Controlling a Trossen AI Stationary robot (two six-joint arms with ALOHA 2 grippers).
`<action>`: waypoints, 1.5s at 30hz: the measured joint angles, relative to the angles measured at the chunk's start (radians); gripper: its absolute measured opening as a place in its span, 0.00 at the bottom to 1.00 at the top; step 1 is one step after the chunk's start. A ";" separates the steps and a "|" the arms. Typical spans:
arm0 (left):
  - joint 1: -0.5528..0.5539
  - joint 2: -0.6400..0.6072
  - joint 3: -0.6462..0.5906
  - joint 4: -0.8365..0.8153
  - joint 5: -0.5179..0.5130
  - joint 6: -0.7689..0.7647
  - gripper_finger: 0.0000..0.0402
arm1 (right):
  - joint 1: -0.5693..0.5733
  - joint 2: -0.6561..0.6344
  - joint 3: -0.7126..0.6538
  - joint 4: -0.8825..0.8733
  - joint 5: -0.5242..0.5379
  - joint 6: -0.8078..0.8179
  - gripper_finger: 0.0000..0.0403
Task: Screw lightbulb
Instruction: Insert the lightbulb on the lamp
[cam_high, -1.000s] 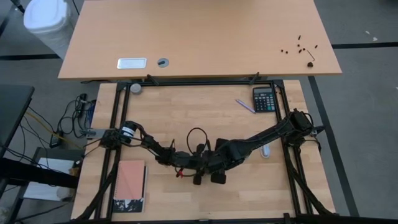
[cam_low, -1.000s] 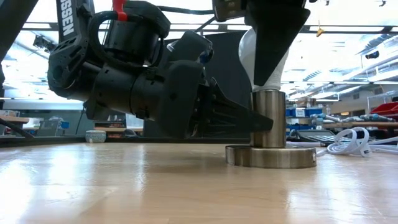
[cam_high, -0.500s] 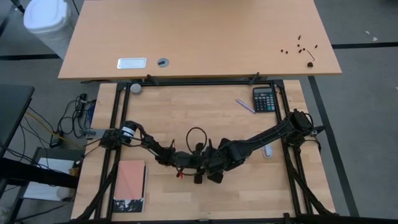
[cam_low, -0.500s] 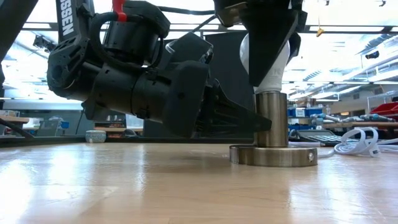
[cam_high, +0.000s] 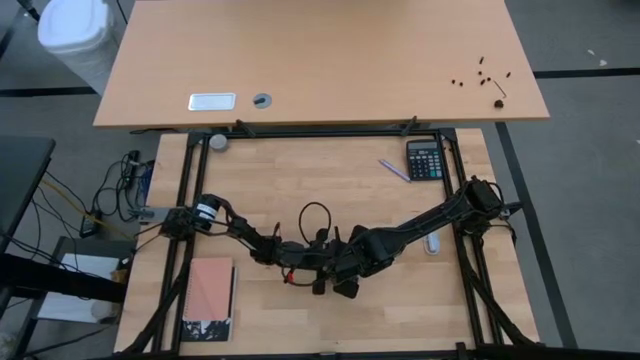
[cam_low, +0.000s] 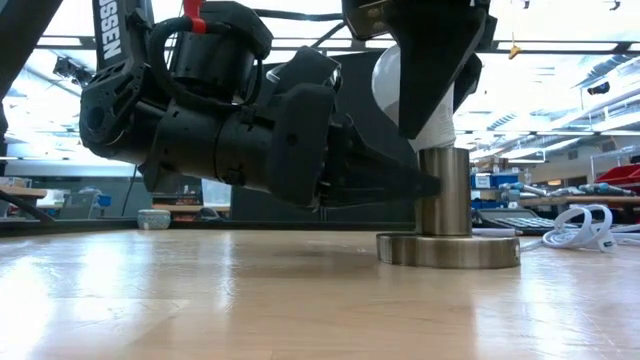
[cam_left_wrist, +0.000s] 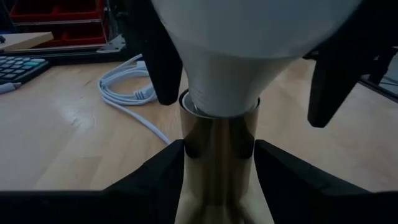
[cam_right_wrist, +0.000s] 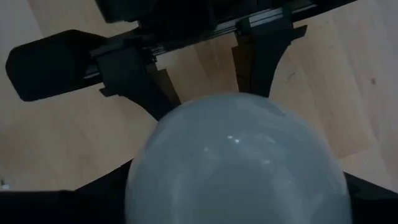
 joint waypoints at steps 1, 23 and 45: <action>0.000 0.000 0.000 0.000 0.002 0.000 0.49 | 0.000 0.000 0.000 0.000 0.001 0.000 0.71; -0.001 0.000 0.001 -0.006 0.010 0.000 0.49 | 0.019 -0.010 0.082 -0.160 -0.022 0.018 0.71; -0.002 0.000 0.001 -0.011 0.010 0.000 0.49 | -0.015 -0.010 0.077 -0.206 -0.032 -0.101 0.72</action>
